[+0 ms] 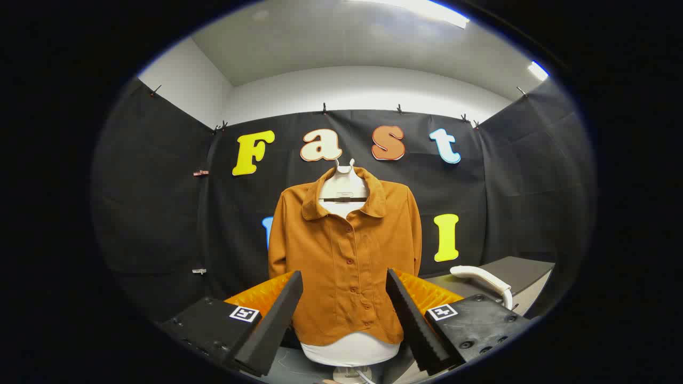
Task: Iron the clothes twice with a garment steamer, once on the left side and once on the right side.
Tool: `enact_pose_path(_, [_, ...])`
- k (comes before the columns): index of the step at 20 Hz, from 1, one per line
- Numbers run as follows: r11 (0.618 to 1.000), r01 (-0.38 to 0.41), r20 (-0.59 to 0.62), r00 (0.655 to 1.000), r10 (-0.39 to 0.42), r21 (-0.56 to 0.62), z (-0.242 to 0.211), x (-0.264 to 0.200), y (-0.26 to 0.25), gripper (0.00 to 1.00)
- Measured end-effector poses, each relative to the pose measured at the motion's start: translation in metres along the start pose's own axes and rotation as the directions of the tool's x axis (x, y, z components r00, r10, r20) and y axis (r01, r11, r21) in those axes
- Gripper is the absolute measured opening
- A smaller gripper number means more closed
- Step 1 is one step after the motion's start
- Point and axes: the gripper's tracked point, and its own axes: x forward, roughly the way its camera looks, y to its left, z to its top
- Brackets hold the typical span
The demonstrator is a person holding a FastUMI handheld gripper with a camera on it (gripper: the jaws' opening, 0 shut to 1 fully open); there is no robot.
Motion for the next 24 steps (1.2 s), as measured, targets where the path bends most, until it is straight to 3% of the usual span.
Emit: enact_pose_path(24, [0.999, 0.043, 0.001, 0.999, -0.043, -0.019, 0.0036, -0.0027, 0.0067, 0.98])
